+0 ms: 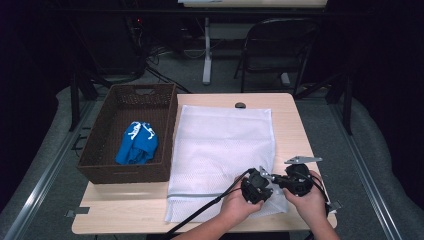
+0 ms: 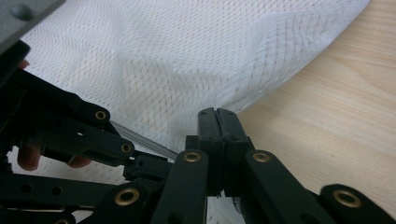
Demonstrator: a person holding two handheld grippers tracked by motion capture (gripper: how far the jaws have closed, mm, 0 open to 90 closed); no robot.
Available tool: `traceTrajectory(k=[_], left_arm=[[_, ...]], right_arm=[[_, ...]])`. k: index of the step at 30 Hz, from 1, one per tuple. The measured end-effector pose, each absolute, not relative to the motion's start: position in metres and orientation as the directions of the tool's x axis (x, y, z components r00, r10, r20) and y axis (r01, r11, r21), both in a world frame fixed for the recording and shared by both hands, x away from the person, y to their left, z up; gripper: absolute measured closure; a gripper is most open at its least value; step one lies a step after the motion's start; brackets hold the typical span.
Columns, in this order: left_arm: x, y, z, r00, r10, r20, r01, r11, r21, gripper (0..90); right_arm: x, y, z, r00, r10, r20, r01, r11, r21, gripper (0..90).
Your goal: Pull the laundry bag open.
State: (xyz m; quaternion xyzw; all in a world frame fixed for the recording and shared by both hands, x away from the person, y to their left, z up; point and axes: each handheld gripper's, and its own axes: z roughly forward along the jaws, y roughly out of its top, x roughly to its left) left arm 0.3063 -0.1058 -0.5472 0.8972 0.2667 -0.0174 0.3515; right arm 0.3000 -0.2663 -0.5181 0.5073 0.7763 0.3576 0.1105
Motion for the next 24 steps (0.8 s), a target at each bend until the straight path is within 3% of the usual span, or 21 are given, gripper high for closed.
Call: traceTrajectory(k=[24], left_arm=[[0.3055, -0.0961, -0.5462, 0.843, 0.481, -0.239, 0.513, -0.591, 0.622, 86.6]], right_arm=[[0.2979, -0.2752, -0.5188, -0.453, 0.865, 0.218, 0.712, 0.203, 0.672, 87.0]])
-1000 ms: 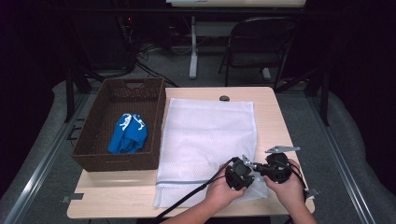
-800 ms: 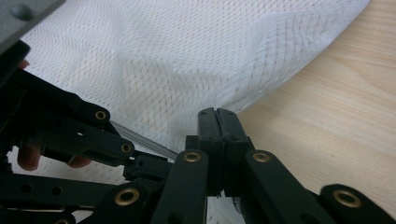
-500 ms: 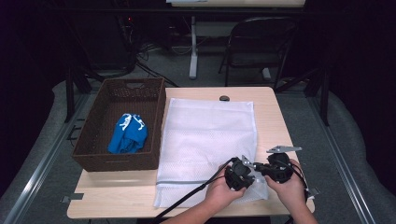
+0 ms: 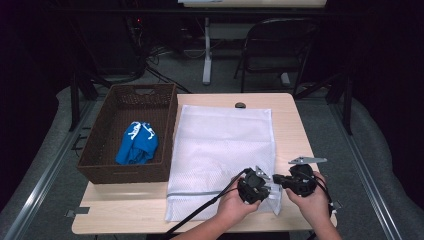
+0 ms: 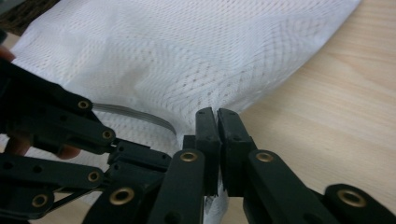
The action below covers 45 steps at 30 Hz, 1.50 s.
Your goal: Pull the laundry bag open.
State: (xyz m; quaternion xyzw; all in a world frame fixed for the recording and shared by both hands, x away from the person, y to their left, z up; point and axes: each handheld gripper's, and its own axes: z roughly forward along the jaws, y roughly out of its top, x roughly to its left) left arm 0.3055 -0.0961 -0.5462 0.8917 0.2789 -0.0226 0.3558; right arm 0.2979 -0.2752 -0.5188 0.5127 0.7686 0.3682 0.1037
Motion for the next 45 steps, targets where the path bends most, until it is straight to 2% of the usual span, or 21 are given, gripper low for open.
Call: traceTrajectory(k=[3, 4, 10, 17, 20, 21, 27, 28, 29, 30, 32, 33, 35, 45], left_arm=[[0.306, -0.096, -0.546, 0.843, 0.481, -0.24, 0.514, -0.59, 0.623, 86.6], [0.306, -0.096, -0.547, 0.843, 0.48, -0.242, 0.515, -0.589, 0.623, 86.6], [0.306, -0.097, -0.547, 0.841, 0.482, -0.244, 0.517, -0.588, 0.622, 86.6], [0.307, -0.097, -0.547, 0.84, 0.48, -0.253, 0.522, -0.585, 0.621, 86.5], [0.308, -0.096, -0.547, 0.838, 0.485, -0.249, 0.523, -0.586, 0.619, 86.5], [0.308, -0.096, -0.546, 0.835, 0.491, -0.246, 0.525, -0.579, 0.624, 86.6], [0.308, -0.095, -0.545, 0.835, 0.488, -0.253, 0.527, -0.577, 0.625, 86.5], [0.308, -0.094, -0.544, 0.836, 0.484, -0.257, 0.526, -0.577, 0.625, 86.5], [0.308, -0.094, -0.544, 0.836, 0.484, -0.257, 0.526, -0.577, 0.625, 86.5], [0.308, -0.094, -0.544, 0.837, 0.483, -0.259, 0.526, -0.576, 0.626, 86.5], [0.308, -0.093, -0.543, 0.837, 0.483, -0.257, 0.524, -0.575, 0.628, 86.5], [0.308, -0.093, -0.543, 0.837, 0.483, -0.257, 0.524, -0.575, 0.628, 86.5], [0.308, -0.092, -0.543, 0.837, 0.482, -0.259, 0.524, -0.569, 0.634, 86.4], [0.309, -0.092, -0.546, 0.831, 0.477, -0.286, 0.539, -0.562, 0.628, 85.6]], right_arm=[[0.298, -0.275, -0.521, -0.47, 0.851, 0.235, 0.715, 0.211, 0.667, 82.4], [0.297, -0.276, -0.522, -0.469, 0.851, 0.234, 0.712, 0.209, 0.671, 77.2], [0.294, -0.28, -0.523, -0.456, 0.841, 0.289, 0.735, 0.173, 0.656, 69.4], [0.289, -0.284, -0.524, -0.454, 0.844, 0.285, 0.728, 0.167, 0.665, 60.9], [0.286, -0.287, -0.525, -0.45, 0.851, 0.269, 0.721, 0.169, 0.672, 53.1], [0.285, -0.288, -0.526, -0.449, 0.851, 0.271, 0.724, 0.169, 0.669, 53.0], [0.284, -0.29, -0.531, -0.455, 0.84, 0.295, 0.742, 0.174, 0.647, 54.9], [0.284, -0.288, -0.532, -0.462, 0.833, 0.304, 0.742, 0.176, 0.647, 59.9], [0.284, -0.288, -0.532, -0.462, 0.833, 0.304, 0.742, 0.176, 0.647, 59.9], [0.284, -0.286, -0.532, -0.467, 0.829, 0.308, 0.746, 0.182, 0.641, 67.4], [0.283, -0.284, -0.532, -0.481, 0.822, 0.304, 0.739, 0.194, 0.645, 75.2], [0.283, -0.284, -0.532, -0.481, 0.822, 0.304, 0.739, 0.194, 0.645, 75.2], [0.283, -0.283, -0.531, -0.503, 0.813, 0.295, 0.726, 0.211, 0.655, 82.6], [0.282, -0.282, -0.529, -0.514, 0.797, 0.317, 0.725, 0.206, 0.658, 85.1]])
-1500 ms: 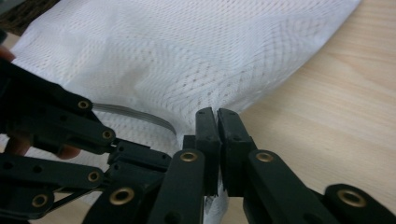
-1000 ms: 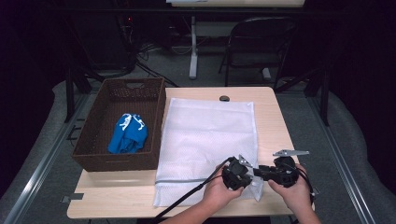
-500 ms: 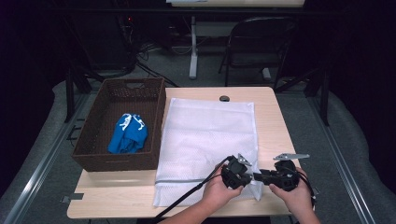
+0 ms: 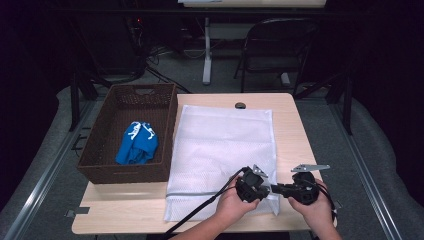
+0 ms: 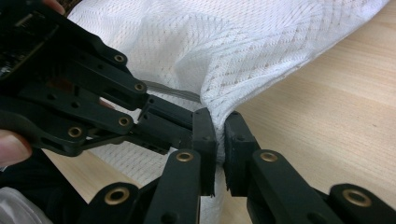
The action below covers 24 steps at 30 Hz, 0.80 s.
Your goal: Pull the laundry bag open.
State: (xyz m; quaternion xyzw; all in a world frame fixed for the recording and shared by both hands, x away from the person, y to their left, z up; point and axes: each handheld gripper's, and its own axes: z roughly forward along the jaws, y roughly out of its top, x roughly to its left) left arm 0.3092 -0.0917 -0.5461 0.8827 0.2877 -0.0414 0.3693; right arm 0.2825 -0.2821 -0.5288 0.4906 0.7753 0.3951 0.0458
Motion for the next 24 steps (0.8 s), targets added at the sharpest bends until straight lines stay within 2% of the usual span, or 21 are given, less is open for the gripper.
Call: traceTrajectory(k=[8, 17, 24], left_arm=[[0.3095, -0.0942, -0.5492, 0.833, 0.469, -0.293, 0.537, -0.558, 0.633, 79.4], [0.3087, -0.0904, -0.5449, 0.824, 0.481, -0.298, 0.544, -0.53, 0.65, 84.9], [0.3081, -0.0888, -0.5425, 0.818, 0.487, -0.307, 0.552, -0.514, 0.656, 84.2]], right_arm=[[0.2809, -0.2796, -0.5252, -0.527, 0.793, 0.306, 0.712, 0.215, 0.669, 85.2], [0.2815, -0.2811, -0.5257, -0.52, 0.797, 0.308, 0.713, 0.206, 0.67, 85.3], [0.2812, -0.2811, -0.5264, -0.517, 0.798, 0.309, 0.716, 0.205, 0.668, 85.3]])
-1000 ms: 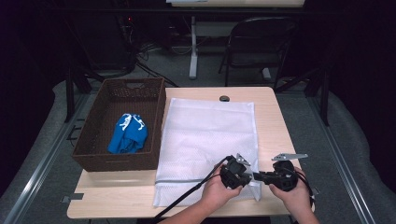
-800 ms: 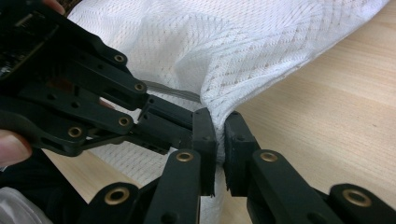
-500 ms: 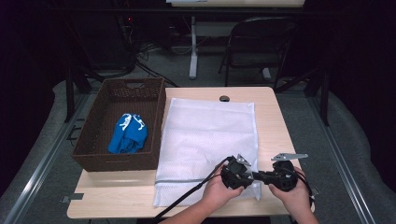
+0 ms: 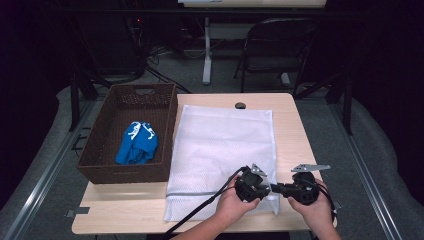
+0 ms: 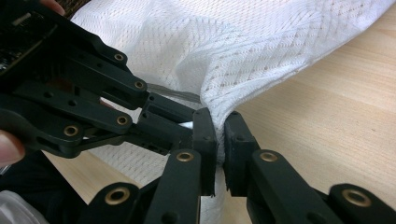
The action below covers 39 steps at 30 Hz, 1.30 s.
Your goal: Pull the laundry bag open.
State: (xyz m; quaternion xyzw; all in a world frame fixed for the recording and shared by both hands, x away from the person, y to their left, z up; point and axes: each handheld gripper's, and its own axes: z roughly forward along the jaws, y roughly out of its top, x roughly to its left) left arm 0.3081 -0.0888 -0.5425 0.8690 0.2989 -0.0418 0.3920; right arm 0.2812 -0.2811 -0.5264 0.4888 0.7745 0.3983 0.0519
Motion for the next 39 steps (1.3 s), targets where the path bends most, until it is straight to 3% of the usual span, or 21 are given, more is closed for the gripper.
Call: traceTrajectory(k=[33, 35, 39], left_arm=[[0.306, -0.086, -0.539, 0.801, 0.494, -0.339, 0.58, -0.497, 0.646, 86.9], [0.309, -0.082, -0.542, 0.789, 0.538, -0.296, 0.584, -0.51, 0.632, 86.9], [0.308, -0.076, -0.543, 0.793, 0.534, -0.294, 0.581, -0.517, 0.629, 86.8]], right_arm=[[0.273, -0.281, -0.52, -0.526, 0.812, 0.252, 0.699, 0.245, 0.672, 86.5], [0.272, -0.282, -0.519, -0.511, 0.83, 0.222, 0.694, 0.246, 0.677, 86.6], [0.273, -0.292, -0.518, -0.499, 0.828, 0.255, 0.707, 0.219, 0.672, 86.6]])
